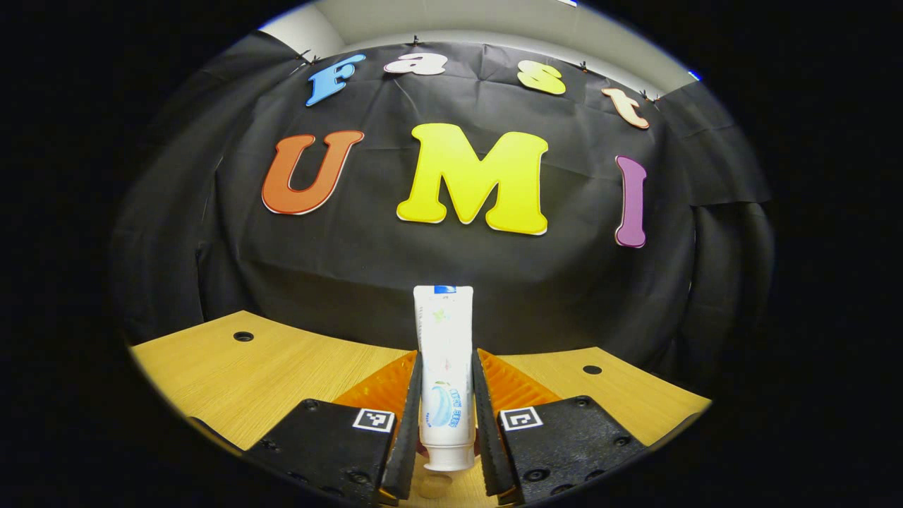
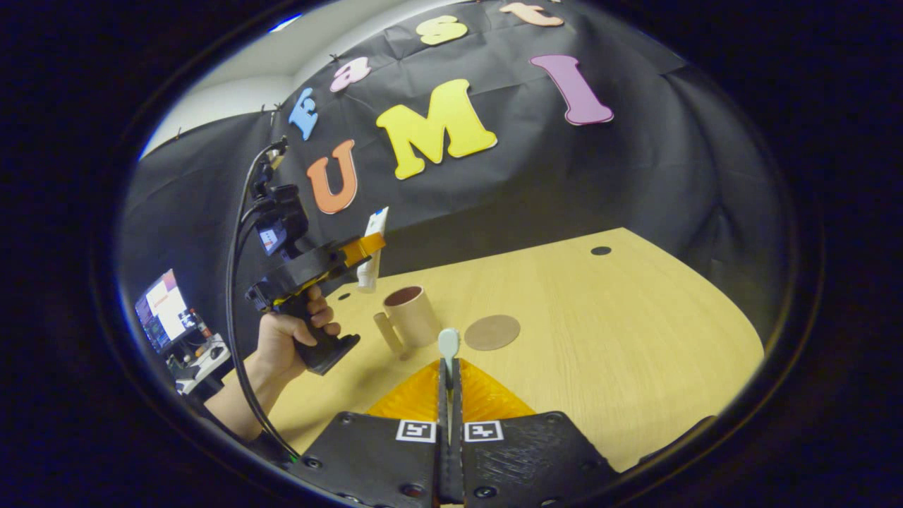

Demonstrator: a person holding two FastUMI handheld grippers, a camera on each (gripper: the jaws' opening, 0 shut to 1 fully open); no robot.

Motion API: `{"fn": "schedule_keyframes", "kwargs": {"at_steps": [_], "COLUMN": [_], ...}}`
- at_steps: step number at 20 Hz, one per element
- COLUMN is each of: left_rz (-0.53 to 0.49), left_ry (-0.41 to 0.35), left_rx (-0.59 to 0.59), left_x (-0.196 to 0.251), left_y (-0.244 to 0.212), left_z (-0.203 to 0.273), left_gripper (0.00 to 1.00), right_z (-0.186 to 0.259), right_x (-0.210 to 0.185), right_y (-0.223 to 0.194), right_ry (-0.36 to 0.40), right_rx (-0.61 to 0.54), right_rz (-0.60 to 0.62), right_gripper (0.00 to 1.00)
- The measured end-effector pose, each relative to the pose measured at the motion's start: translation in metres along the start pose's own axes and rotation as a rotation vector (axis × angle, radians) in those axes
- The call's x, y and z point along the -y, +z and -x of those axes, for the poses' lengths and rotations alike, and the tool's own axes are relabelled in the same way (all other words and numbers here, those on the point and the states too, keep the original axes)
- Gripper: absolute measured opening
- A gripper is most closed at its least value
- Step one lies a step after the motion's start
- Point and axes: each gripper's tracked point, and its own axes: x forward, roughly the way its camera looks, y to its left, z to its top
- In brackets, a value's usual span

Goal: Put the toothbrush and toothpaste on the desktop into the cup, then pick up the cup and place it on the coaster on the desktop.

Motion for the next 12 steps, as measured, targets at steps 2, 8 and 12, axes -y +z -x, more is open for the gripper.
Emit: {"fn": "schedule_keyframes", "kwargs": {"at_steps": [2,8,12], "left_rz": [0.001,0.008,0.014], "left_ry": [0.005,0.013,0.012], "left_rx": [-0.010,-0.037,-0.043], "left_x": [-0.001,-0.005,-0.004], "left_y": [-0.004,-0.013,-0.015], "left_z": [-0.003,-0.006,-0.005], "left_gripper": [0.41,0.43,0.44], "right_z": [0.001,0.002,0.002], "right_x": [-0.003,-0.005,-0.006], "right_y": [0.003,0.004,0.004], "right_ry": [0.009,0.026,0.028], "right_rx": [0.009,0.014,0.015], "right_rz": [0.003,-0.014,-0.005], "right_gripper": [0.00,0.00,0.00]}}
